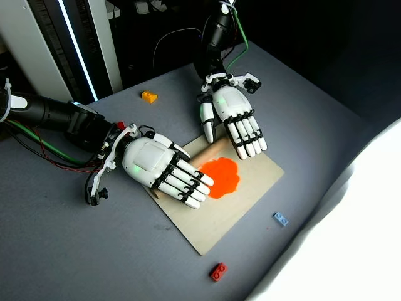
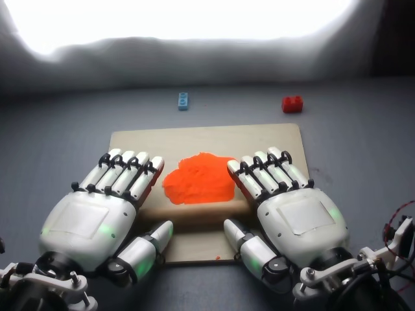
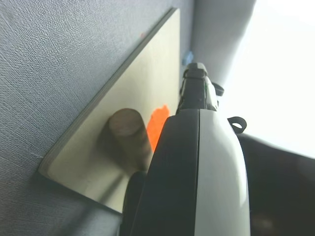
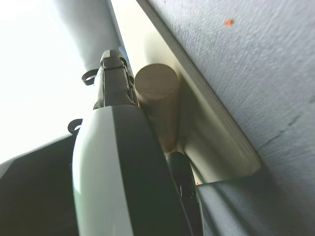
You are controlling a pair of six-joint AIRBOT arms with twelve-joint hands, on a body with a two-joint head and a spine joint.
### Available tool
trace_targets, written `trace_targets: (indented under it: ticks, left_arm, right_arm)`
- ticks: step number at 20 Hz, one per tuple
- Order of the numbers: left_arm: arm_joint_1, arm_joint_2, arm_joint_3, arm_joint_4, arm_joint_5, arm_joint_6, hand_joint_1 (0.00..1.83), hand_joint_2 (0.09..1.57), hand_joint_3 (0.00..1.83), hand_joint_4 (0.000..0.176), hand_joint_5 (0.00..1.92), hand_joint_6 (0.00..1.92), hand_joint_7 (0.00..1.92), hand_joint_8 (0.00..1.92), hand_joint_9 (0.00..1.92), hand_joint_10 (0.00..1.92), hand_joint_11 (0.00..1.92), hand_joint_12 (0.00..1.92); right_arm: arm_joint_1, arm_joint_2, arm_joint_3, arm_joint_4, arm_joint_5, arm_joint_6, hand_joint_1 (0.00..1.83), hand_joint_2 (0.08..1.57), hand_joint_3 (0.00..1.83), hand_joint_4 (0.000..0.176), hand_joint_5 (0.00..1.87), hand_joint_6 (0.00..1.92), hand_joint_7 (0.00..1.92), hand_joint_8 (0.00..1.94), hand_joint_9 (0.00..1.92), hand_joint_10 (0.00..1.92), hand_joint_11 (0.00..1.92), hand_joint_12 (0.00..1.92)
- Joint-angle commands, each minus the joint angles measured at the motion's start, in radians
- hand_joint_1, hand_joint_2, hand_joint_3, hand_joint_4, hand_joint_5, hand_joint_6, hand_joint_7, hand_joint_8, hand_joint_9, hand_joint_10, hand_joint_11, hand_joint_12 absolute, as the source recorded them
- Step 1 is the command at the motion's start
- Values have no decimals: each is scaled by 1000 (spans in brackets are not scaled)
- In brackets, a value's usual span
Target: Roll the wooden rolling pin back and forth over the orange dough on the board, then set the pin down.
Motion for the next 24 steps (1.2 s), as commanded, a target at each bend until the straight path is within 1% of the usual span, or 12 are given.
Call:
trace_targets:
  ticks: [1,5,7,11,16,21,24]
  left_arm:
    - [-9,0,6,41,-95,-2,0,1500,7,0,0,0,11,3,0,0,0,0]
    - [-21,-2,18,38,-55,5,0,1505,9,0,11,4,24,7,7,3,7,3]
    - [-29,-3,25,38,-39,8,0,1505,8,0,0,0,0,0,0,0,0,0]
    - [-39,-6,34,37,-19,14,0,1508,9,0,0,0,0,0,0,0,0,0]
    - [-41,-8,36,29,-14,21,0,1512,9,0,0,0,0,0,0,0,0,0]
    - [-43,-16,50,28,-15,10,0,1517,10,0,0,0,0,0,0,0,0,0]
    - [-42,-28,61,29,-36,4,0,1521,11,0,0,0,0,0,0,0,0,0]
  right_arm:
    - [7,-2,7,-62,-79,-3,0,1543,3,0,128,4,93,4,61,5,0,0]
    - [7,-4,16,-58,-75,-2,0,1538,0,0,132,4,99,4,68,6,7,4]
    - [7,-6,19,-58,-74,-2,0,1541,1,0,149,10,121,11,86,12,24,14]
    - [12,-9,24,-57,-72,-1,0,1548,4,0,110,0,102,0,75,6,23,18]
    - [16,-11,32,-53,-67,2,0,1540,0,0,145,13,128,8,82,6,29,34]
    - [21,-12,39,-51,-66,4,0,1528,0,0,123,1,107,3,45,3,5,2]
    - [24,-13,44,-49,-65,6,0,1527,0,0,134,6,113,5,45,3,3,2]
